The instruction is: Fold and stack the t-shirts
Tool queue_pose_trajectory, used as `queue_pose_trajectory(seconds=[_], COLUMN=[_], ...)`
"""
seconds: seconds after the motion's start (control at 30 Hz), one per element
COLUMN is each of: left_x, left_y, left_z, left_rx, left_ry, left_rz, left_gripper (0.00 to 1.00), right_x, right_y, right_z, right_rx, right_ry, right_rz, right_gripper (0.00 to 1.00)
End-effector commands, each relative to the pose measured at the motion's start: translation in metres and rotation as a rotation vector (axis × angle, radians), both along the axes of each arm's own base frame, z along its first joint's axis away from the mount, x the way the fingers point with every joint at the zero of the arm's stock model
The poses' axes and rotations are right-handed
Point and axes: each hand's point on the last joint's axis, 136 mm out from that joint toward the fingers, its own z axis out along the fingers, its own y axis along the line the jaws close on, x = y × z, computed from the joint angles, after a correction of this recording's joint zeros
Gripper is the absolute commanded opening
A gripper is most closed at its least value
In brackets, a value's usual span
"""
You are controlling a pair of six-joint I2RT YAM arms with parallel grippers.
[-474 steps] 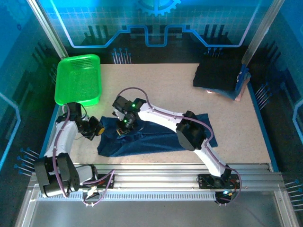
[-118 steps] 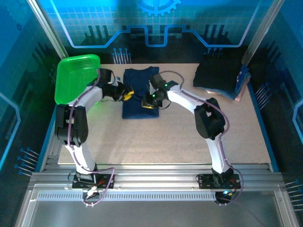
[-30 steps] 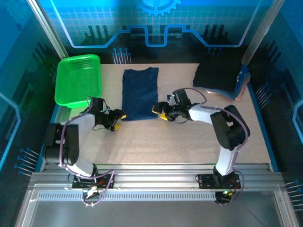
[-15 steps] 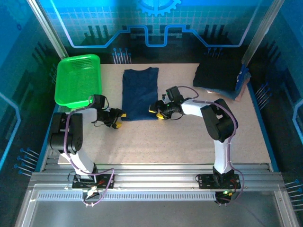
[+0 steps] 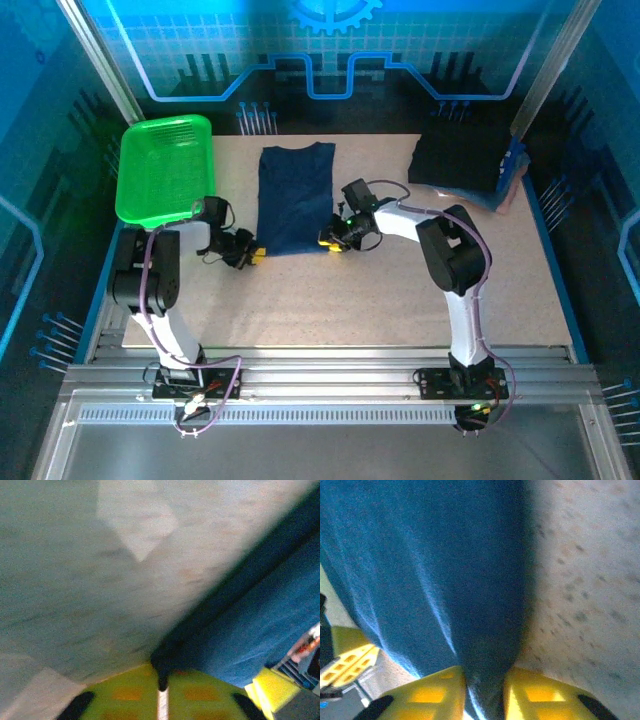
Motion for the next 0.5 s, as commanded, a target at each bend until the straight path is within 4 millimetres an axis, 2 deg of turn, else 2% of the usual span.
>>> queue_pose_trajectory(seconds=[0.0,0.13,0.23,0.37,0.47], left_x=[0.031,0.021,0.001,-0.049,-0.093], left_y=[-0.027,-0.017,-0.012,-0.005,-0.011], left_z=[0.001,0.024,0.036,0.052,0.060], left_rx=[0.037,0.113,0.140,0.173,0.178], left_ry=[-0.174,-0.217,-0.236,-0.243,-0.239], left_rz=[-0.097,-0.118,-0.135,-0.136,-0.169], left_gripper=[0.00,0.00,0.00,0.00,0.00], right_x=[-0.010,-0.029,-0.054,-0.093,-0.128], right_y=[0.006,-0.008,-0.013,-0.027,-0.031], right_z=[0.001,0.019,0.029,0.036,0.043], right_rx=[-0.023,-0.056,-0.068,-0.078,-0.090], right_ry=[0.026,0.012,0.016,0.031,0.036], right_rz=[0.018,0.034,0.073,0.067,0.088], right_gripper=[0.00,0.00,0.00,0.00,0.00])
